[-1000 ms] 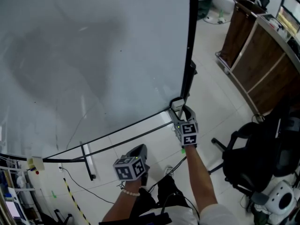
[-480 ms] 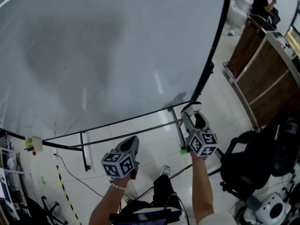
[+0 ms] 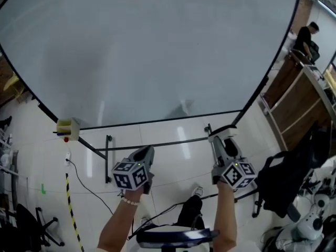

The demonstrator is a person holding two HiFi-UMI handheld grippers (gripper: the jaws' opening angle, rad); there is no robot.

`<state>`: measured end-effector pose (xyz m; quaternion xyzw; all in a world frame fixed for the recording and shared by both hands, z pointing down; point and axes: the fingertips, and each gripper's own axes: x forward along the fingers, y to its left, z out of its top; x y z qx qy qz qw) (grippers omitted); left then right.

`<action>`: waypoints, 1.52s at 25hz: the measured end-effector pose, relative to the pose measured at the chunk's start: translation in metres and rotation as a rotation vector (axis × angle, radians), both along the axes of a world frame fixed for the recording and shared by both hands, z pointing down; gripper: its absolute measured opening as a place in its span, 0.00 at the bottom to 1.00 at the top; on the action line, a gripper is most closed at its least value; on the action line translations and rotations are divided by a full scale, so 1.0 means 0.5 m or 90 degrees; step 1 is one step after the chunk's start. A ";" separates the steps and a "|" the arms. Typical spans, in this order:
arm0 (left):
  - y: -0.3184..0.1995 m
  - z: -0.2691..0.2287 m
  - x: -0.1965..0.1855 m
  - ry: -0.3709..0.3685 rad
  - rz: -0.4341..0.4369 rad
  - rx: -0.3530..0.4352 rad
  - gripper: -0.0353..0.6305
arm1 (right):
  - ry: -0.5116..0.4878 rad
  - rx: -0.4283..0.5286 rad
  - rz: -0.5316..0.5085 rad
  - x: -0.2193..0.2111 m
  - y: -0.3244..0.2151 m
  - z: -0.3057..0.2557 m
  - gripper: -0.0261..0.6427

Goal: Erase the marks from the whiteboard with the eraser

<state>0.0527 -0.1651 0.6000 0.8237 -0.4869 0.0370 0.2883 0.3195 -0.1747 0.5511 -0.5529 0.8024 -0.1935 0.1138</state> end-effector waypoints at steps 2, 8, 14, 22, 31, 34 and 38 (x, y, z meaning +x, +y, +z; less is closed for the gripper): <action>0.064 -0.039 -0.090 0.017 0.006 0.012 0.03 | -0.005 0.005 -0.010 -0.109 0.072 -0.043 0.41; 0.206 -0.095 -0.194 0.035 0.071 0.023 0.03 | 0.011 0.005 -0.044 -0.332 0.227 -0.130 0.41; 0.286 -0.125 -0.217 0.034 0.078 0.038 0.03 | 0.034 0.008 -0.076 -0.432 0.328 -0.154 0.41; 0.346 -0.154 -0.151 0.028 0.082 0.051 0.03 | 0.016 -0.017 -0.076 -0.397 0.392 -0.131 0.41; 0.424 -0.185 -0.115 -0.082 0.133 0.092 0.03 | 0.045 -0.029 -0.078 -0.350 0.422 -0.129 0.41; 0.429 -0.191 -0.122 -0.069 0.109 0.092 0.03 | 0.060 -0.043 -0.075 -0.344 0.431 -0.116 0.41; 0.439 -0.194 -0.125 -0.043 0.072 0.084 0.03 | 0.087 -0.068 -0.082 -0.347 0.451 -0.097 0.41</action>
